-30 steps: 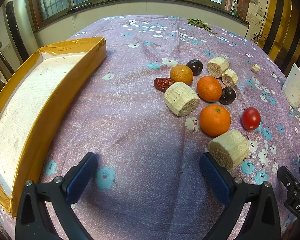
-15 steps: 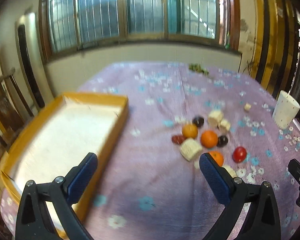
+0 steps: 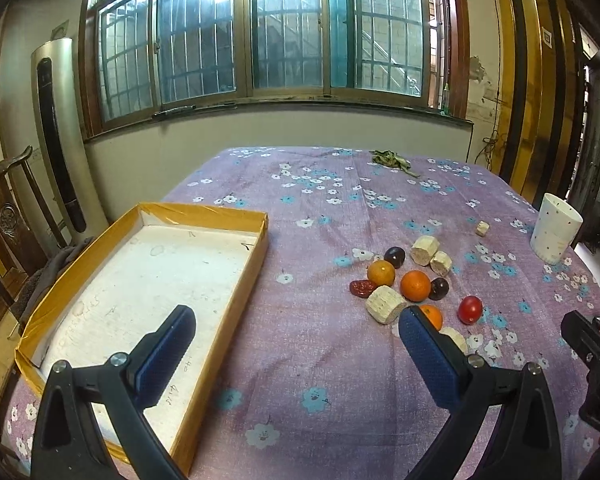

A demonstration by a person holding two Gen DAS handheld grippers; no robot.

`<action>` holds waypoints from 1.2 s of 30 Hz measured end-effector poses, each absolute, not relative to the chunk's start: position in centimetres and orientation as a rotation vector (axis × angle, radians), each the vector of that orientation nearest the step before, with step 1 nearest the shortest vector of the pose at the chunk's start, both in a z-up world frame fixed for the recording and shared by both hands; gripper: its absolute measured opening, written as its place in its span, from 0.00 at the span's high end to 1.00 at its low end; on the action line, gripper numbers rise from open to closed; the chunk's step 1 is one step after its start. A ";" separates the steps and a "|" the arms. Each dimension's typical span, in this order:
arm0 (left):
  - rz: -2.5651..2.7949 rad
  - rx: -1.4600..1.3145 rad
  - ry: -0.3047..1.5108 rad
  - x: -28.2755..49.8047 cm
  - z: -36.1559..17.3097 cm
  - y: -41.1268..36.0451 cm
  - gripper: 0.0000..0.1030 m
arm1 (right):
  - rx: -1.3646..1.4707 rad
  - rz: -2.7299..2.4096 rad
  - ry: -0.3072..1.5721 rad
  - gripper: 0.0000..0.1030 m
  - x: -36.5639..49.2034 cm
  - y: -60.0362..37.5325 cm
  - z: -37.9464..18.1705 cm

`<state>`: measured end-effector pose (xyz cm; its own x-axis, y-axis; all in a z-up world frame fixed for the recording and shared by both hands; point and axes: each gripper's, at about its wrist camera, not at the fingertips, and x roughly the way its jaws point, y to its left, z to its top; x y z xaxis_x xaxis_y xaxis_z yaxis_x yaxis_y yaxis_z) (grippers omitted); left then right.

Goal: Organize fruits
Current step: 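Reach to the cream yam slice and close the right tool on it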

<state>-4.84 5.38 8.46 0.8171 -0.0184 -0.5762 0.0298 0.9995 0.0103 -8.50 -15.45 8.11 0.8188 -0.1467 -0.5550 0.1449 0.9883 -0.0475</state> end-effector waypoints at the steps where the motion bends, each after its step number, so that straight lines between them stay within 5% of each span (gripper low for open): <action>1: -0.028 0.018 0.611 -4.9 8.5 5.4 0.00 | -0.015 -0.152 0.589 0.00 -8.5 -15.2 8.1; 36: -0.107 0.013 0.597 -4.1 8.7 5.4 0.00 | -0.035 -0.177 0.643 0.00 -8.1 -14.5 7.2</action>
